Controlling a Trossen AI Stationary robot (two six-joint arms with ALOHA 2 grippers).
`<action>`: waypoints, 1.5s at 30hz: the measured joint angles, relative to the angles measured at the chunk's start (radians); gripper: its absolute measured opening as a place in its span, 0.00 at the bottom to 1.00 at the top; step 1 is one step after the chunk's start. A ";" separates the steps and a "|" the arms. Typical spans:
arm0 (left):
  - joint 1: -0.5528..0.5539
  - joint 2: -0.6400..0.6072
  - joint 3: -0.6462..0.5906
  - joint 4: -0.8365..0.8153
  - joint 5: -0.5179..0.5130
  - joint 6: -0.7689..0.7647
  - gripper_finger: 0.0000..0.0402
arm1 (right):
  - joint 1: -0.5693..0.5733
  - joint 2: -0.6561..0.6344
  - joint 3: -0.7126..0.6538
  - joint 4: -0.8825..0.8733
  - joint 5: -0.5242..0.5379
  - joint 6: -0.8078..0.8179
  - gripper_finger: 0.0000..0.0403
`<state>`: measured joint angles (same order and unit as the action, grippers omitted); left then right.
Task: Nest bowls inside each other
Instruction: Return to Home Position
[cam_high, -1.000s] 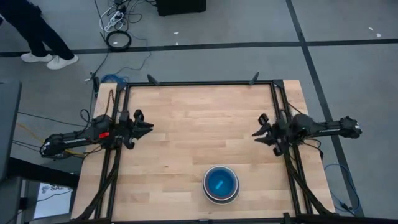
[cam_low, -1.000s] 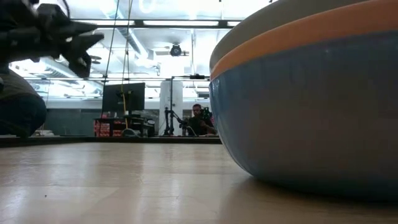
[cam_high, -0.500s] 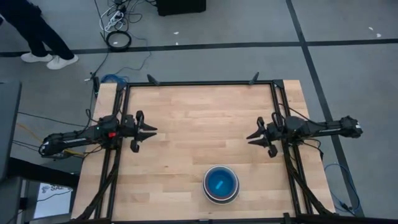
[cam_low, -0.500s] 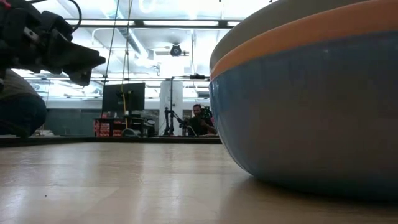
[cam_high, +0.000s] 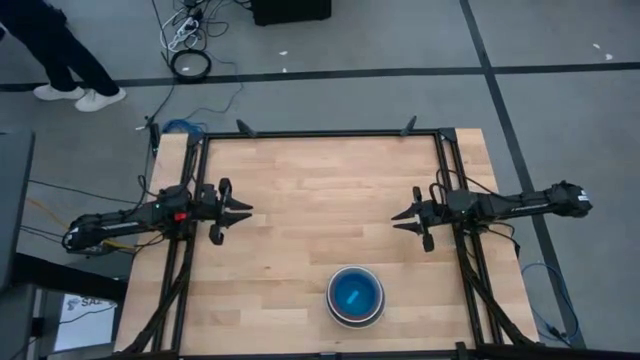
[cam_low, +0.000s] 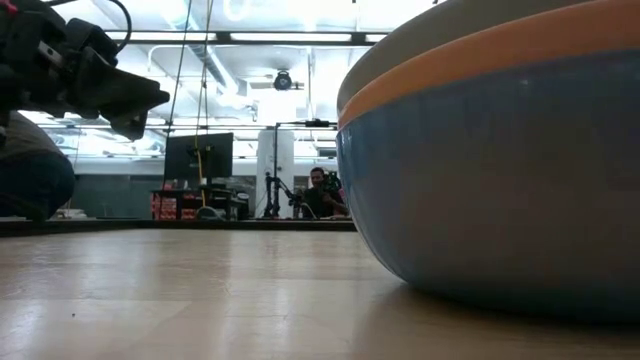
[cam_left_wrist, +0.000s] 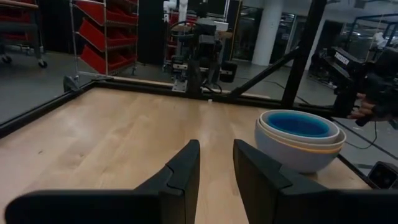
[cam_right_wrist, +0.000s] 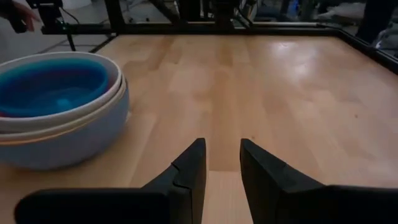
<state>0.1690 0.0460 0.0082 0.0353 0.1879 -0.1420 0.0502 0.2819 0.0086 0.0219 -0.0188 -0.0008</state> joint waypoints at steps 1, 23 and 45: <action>0.000 0.000 0.000 0.002 0.000 0.000 0.26 | 0.000 0.002 0.000 0.005 0.000 0.000 0.22; 0.000 0.000 0.000 0.048 0.000 0.005 0.26 | 0.000 0.001 0.000 0.008 -0.001 0.000 0.22; 0.000 0.000 0.001 0.048 0.000 0.006 0.26 | 0.000 0.001 -0.001 0.008 -0.001 0.001 0.22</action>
<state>0.1689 0.0460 0.0090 0.0837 0.1879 -0.1356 0.0498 0.2832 0.0078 0.0299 -0.0200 0.0002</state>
